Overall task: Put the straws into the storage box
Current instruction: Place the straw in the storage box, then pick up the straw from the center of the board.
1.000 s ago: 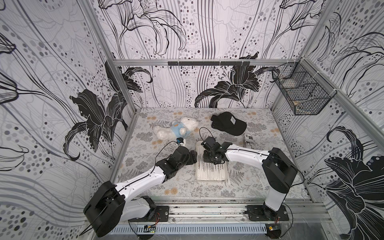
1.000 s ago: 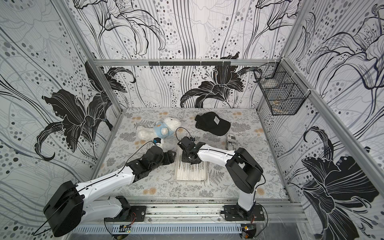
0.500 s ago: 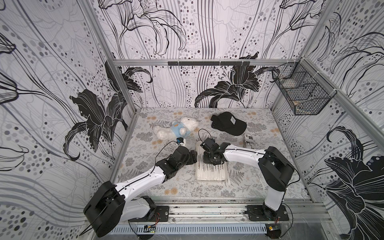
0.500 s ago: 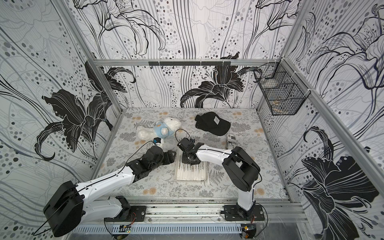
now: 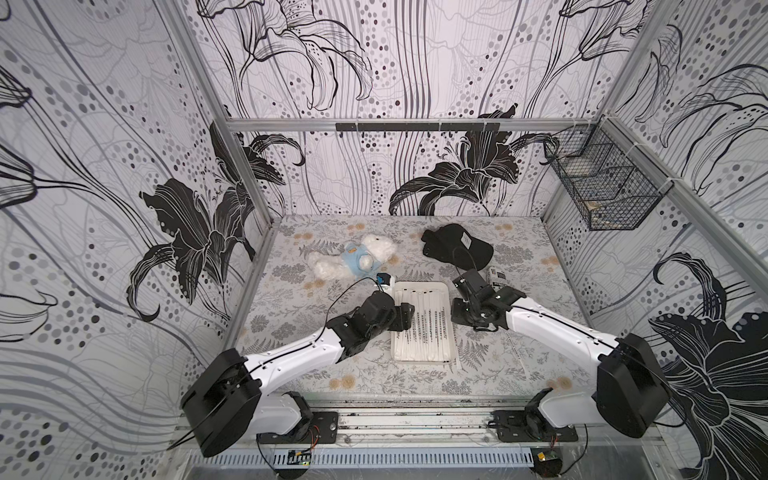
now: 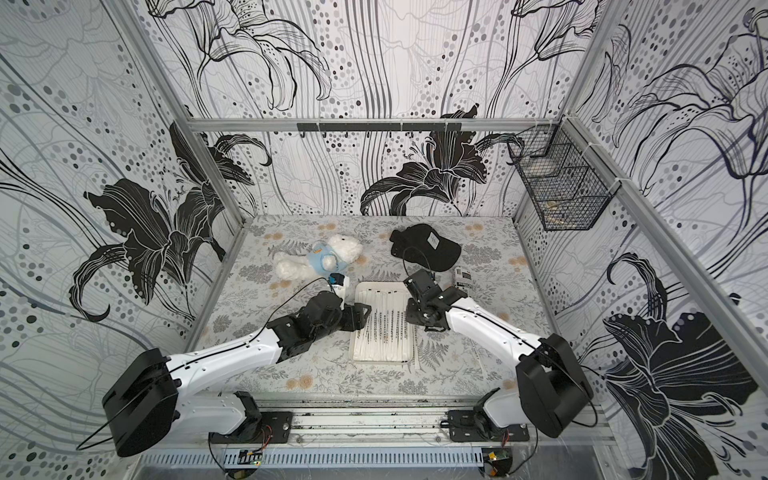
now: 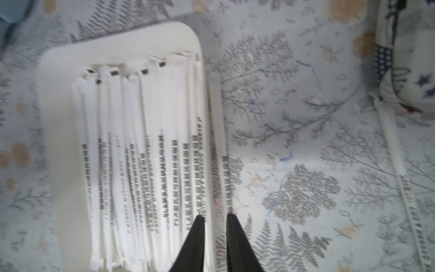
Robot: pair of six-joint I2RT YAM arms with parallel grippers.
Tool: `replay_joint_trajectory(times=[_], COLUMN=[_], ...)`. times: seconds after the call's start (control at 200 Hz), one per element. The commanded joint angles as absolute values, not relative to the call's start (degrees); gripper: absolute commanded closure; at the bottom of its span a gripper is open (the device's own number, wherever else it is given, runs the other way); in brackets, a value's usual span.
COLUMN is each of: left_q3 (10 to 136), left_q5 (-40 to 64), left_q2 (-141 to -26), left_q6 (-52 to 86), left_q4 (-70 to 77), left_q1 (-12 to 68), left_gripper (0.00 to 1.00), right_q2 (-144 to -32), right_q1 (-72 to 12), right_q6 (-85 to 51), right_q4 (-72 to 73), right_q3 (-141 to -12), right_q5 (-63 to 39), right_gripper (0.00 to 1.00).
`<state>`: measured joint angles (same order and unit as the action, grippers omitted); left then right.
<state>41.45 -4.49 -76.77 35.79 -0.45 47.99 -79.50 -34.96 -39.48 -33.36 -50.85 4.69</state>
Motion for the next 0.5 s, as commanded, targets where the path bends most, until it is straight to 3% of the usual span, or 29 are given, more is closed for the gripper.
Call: replay_joint_trajectory(times=[0.0,0.491], left_q3=[42.8,46.4], left_q5=[-1.8,-2.7], left_q2=[-79.3,-82.2], left_q6=[37.5,39.0], left_q4=[5.4,2.9], left_q1=[49.3,49.9], left_gripper=[0.27,0.27], right_q2=[-79.4,-89.2], right_q1=[-34.5,-32.4], right_q6=[-34.7,-31.0], right_q4=[-34.9,-23.8], right_q3=[-48.2,-48.0], right_q5=[1.0,-3.8], right_gripper=[0.77,0.73])
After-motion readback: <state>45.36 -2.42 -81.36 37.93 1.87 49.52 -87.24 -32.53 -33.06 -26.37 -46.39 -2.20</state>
